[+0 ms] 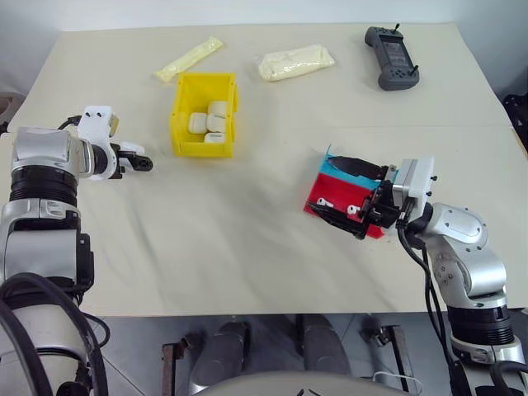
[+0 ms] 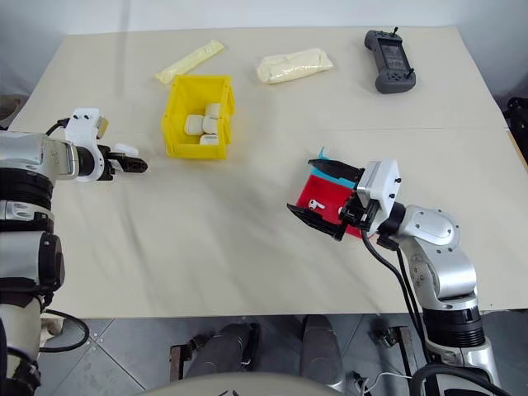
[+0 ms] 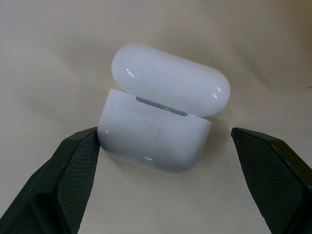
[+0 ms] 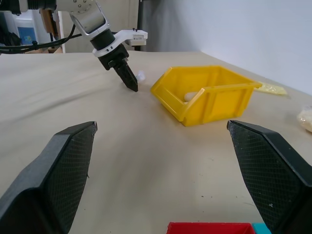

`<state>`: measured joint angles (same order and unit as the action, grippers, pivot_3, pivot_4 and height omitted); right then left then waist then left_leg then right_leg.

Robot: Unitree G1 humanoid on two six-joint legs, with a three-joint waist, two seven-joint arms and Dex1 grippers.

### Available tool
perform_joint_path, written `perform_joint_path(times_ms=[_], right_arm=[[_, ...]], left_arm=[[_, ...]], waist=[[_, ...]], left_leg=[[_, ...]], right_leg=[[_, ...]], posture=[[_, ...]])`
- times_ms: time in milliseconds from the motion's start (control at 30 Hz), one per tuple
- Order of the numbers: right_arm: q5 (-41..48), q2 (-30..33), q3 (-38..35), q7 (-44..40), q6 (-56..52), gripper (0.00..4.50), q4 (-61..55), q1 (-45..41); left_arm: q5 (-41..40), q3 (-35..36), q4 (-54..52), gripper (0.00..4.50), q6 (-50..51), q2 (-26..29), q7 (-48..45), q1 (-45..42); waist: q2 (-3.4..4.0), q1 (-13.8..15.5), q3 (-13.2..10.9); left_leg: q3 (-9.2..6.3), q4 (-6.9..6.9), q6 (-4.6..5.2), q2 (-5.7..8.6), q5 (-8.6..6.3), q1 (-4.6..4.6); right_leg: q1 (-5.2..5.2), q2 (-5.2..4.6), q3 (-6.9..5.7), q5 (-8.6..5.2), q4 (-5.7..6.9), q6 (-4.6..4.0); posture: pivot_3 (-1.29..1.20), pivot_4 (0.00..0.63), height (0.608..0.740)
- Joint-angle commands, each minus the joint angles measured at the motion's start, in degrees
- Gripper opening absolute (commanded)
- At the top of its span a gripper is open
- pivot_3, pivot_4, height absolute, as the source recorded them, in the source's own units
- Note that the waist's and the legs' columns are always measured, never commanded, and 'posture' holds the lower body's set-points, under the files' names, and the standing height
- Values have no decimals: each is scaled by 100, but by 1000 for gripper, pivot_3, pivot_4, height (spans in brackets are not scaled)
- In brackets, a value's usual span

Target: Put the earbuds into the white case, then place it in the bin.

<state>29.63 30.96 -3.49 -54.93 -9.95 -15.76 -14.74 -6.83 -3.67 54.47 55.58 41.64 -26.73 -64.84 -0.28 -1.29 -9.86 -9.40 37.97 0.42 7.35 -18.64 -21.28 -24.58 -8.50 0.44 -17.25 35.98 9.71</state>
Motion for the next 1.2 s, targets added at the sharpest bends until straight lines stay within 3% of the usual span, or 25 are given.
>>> perform_joint_path(times_ms=[33,233,567,667,800,867,933,1067,1200], right_arm=[[85,-36,-46,72,57,4500,-298,1],[76,-43,-59,144,77,4500,-341,74],[73,-58,-16,157,76,4500,-364,178],[90,-28,-21,126,66,4500,-348,205],[107,-5,3,80,24,4500,-271,138],[115,21,44,-11,-7,4500,-178,40],[121,56,48,-94,-19,4500,-84,-54],[101,162,-41,-199,-33,4500,89,-178],[63,421,-327,-202,-20,4500,145,-46]], left_arm=[[253,-55,240,4302,-147,56,-127,-153],[484,-89,386,2848,-282,140,-401,-157],[419,89,-330,2842,-714,483,-1045,484],[-231,839,-1745,2842,-1254,720,-1641,1431],[-1046,2078,-3546,2842,-2734,847,-2547,3320],[-1519,2843,-4333,2842,-3461,579,-2916,4370],[-1745,3127,-4908,2842,-3833,336,-3023,5048],[-2318,3241,-5949,2842,-4289,-511,-2860,5638],[-2625,2688,-6709,2842,-4573,-1449,-2658,5739]], waist=[[0,-7,0],[-1,-10,0],[-1,-35,1],[0,-48,1],[0,-60,1],[0,-32,1],[0,-12,1],[-1,175,1],[-3,307,2]], left_leg=[[1,0,0,0,0,0],[1,2,0,0,0,0],[6,2,0,-3,0,1],[10,-1,0,-6,0,1],[24,-3,2,-16,-4,-1],[25,1,2,-20,-5,-1],[28,1,4,-21,-7,5],[28,14,6,-18,-8,10],[25,32,6,-16,-8,8]], right_leg=[[0,0,0,0,0,0],[0,0,1,0,3,0],[-4,0,4,0,7,0],[-10,0,5,0,9,0],[-18,1,8,4,5,-7],[-15,2,4,7,-1,-12],[-5,0,4,9,-5,-15],[6,-2,3,9,-22,-14],[13,-2,0,17,-21,-16]], posture=[[0,150,740],[0,150,740],[0,150,740],[0,150,740],[0,150,740],[0,150,740],[0,150,740],[0,150,740],[0,150,740]])
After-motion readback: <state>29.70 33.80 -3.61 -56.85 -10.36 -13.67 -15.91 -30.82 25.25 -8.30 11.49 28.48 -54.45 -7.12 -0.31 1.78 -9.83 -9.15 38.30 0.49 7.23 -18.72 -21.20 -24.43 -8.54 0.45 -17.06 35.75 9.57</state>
